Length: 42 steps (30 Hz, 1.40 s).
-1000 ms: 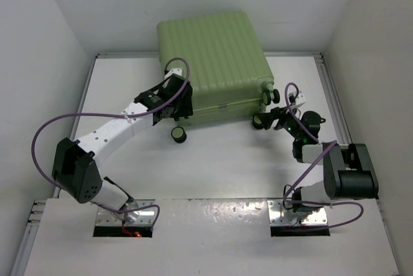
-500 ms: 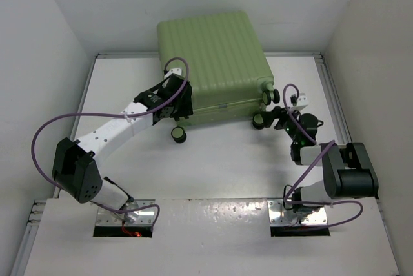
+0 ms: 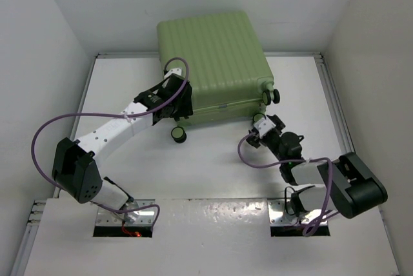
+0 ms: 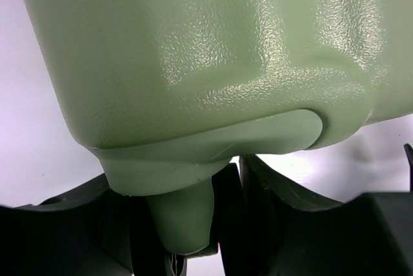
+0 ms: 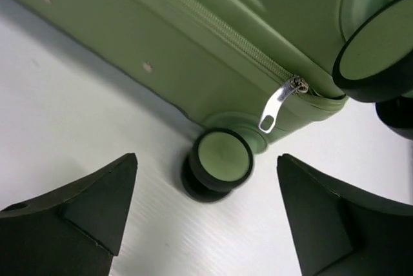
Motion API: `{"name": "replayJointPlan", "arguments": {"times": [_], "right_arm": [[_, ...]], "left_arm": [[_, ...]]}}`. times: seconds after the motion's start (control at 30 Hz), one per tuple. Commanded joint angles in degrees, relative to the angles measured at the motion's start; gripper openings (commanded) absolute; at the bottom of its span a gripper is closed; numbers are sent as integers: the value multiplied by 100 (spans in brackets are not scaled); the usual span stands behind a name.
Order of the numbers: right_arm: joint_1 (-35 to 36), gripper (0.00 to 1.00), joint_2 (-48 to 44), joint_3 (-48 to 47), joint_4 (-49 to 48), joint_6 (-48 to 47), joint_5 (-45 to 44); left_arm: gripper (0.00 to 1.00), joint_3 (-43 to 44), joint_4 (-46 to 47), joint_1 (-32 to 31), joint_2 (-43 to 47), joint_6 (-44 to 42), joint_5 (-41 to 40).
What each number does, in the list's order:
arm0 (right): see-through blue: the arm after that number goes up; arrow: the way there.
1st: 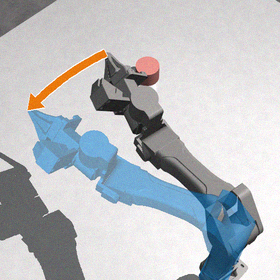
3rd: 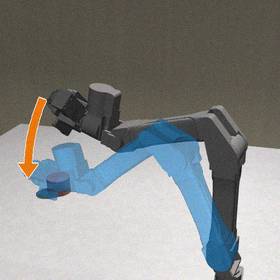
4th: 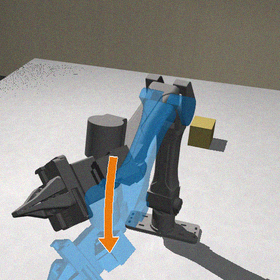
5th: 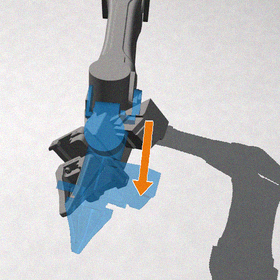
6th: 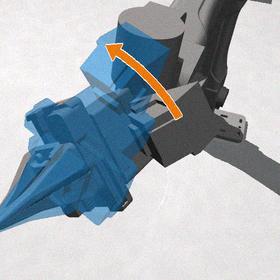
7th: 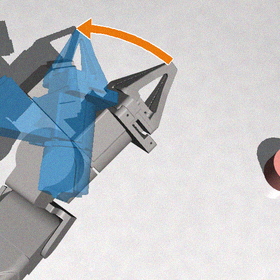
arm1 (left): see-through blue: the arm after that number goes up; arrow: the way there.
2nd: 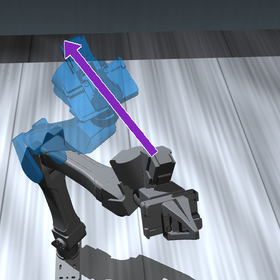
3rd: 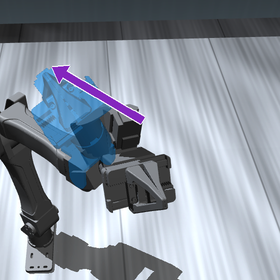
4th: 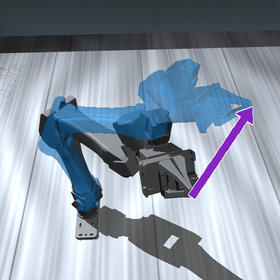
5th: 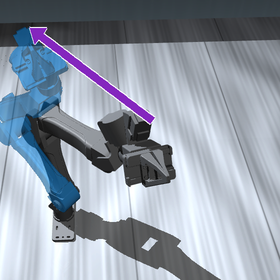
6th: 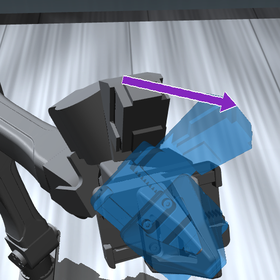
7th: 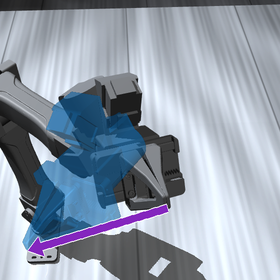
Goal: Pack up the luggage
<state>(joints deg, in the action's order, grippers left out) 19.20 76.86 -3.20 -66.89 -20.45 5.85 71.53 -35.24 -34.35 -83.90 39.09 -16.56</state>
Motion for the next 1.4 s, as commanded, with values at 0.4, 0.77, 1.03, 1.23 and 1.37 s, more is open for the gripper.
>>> {"name": "replayJointPlan", "arguments": {"times": [0.4,0.77,1.03,1.23,1.37], "right_arm": [[1622,62,-1305,-321,1767,-3141,-2456],[2176,75,1919,-478,-2627,-5267,-3794],[2123,65,2115,-1182,-2645,-5285,-4267],[2114,73,2122,-1490,-2636,-5364,-4461],[1860,87,2350,-1709,-2636,-5312,-4382]], "left_arm": [[49,-130,79,69,-136,-68,47],[49,-78,132,69,-241,-68,47],[49,-16,132,121,-294,-68,47],[49,-16,132,121,-346,-68,47],[49,37,132,121,-399,-68,47]]}}
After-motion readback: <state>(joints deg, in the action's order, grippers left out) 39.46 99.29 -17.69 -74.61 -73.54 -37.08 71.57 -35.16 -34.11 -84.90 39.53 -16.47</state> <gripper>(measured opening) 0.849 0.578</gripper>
